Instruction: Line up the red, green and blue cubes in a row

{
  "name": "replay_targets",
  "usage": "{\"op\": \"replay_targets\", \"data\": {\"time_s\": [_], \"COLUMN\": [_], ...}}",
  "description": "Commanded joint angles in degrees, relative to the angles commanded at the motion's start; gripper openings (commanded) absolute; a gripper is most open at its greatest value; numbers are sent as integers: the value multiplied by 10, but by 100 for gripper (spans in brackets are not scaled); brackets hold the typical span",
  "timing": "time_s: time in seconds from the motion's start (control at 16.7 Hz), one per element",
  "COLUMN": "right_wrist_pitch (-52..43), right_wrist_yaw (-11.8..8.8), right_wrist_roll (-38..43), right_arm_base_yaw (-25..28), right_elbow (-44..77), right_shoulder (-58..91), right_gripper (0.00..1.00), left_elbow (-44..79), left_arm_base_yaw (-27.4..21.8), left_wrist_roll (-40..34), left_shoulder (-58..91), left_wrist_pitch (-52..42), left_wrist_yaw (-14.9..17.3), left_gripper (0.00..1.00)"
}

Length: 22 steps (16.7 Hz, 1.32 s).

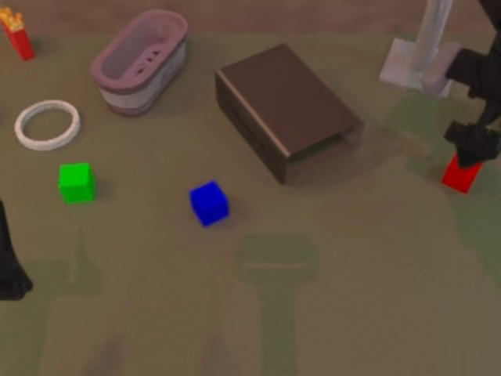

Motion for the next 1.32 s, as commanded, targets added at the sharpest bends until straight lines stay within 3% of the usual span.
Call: {"op": "replay_targets", "data": {"time_s": [0.18,0.54,0.84,1.32], "right_wrist_pitch": [23,156,169,169], "right_wrist_yaw": [0,0,0,0], "right_wrist_roll": [-1,1,1,1], "right_arm_base_yaw": [2,4,4,4], "right_elbow": [-19,-105,-116,-116], "right_shoulder": [7,48,55,55], "right_gripper": [100,100,100,40], "left_elbow": [0,0,0,0], "left_arm_base_yaw": [0,0,0,0], "left_wrist_roll": [0,0,0,0], "left_shoulder": [0,0,0,0], "left_wrist_pitch": [0,0,0,0], "left_wrist_yaw": [0,0,0,0], "left_gripper": [100,100,100,100]}}
